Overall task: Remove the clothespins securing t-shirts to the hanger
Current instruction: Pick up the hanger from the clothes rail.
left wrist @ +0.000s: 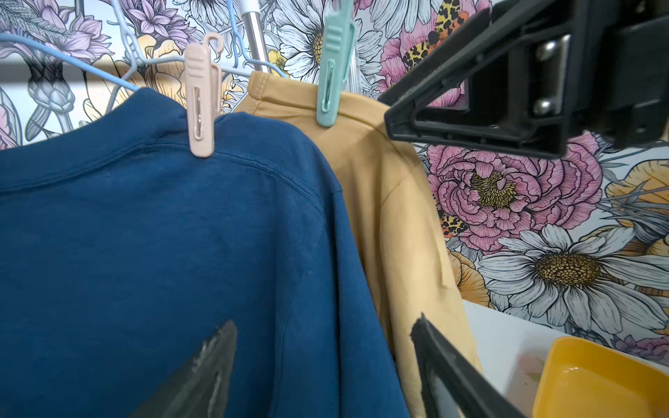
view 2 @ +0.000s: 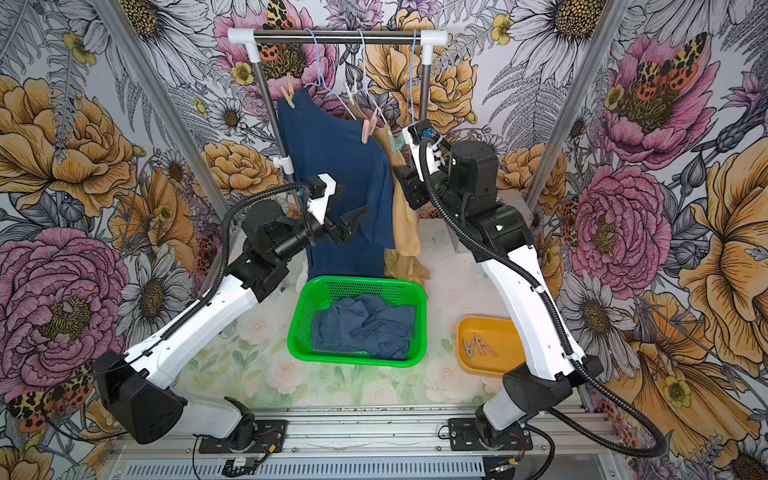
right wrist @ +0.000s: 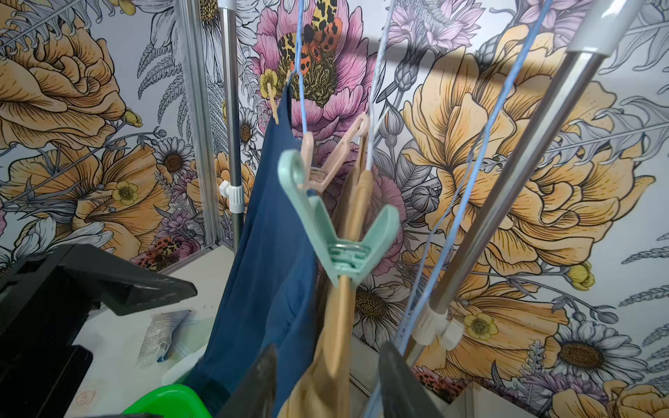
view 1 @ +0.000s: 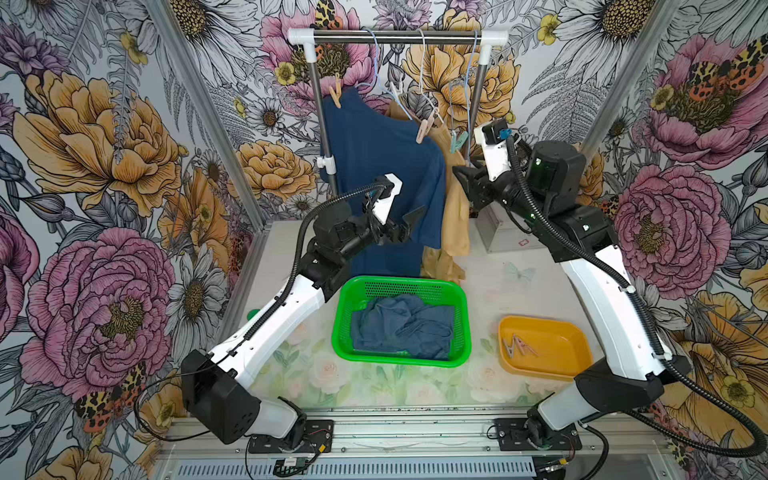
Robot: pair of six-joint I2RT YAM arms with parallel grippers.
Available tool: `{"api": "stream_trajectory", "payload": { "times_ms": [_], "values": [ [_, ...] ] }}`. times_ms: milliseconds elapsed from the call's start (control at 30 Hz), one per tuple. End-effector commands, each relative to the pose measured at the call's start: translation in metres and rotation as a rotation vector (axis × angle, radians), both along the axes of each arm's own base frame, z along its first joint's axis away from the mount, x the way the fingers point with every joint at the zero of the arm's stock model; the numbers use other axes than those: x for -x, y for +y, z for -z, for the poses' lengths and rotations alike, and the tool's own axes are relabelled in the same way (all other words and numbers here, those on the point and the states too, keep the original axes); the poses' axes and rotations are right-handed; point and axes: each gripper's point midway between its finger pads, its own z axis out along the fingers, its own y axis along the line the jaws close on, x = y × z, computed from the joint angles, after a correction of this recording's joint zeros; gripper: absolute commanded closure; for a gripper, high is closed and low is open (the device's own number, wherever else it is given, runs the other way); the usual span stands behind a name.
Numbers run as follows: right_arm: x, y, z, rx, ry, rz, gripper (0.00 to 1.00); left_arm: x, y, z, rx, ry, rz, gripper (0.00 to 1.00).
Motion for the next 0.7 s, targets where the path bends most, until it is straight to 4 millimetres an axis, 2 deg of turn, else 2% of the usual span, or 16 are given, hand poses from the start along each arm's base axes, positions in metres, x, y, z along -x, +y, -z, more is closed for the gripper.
{"api": "stream_trajectory", "payload": {
  "times_ms": [0,100,233,400,500,667],
  "values": [
    [-0.001,-0.002,-0.014,-0.042,-0.020,-0.005,0.55,0.005,0.000,-0.024,0.053,-0.053,0.023,0.22],
    [0.001,-0.004,-0.015,-0.050,-0.018,0.000,0.53,0.005,0.000,-0.027,0.062,-0.061,0.023,0.22],
    [0.016,-0.015,-0.023,-0.041,-0.048,0.016,0.50,0.003,-0.001,-0.027,0.060,-0.062,0.027,0.22],
    [0.037,-0.043,-0.041,-0.014,-0.119,0.110,0.51,0.002,-0.004,-0.028,0.070,-0.061,0.031,0.22],
    [0.046,-0.041,-0.048,-0.033,-0.129,0.080,0.50,0.001,-0.006,-0.031,0.078,-0.066,0.035,0.22],
    [0.038,-0.022,-0.036,-0.067,-0.073,0.001,0.49,0.000,-0.012,-0.033,0.082,-0.071,0.045,0.21]
  ]
}}
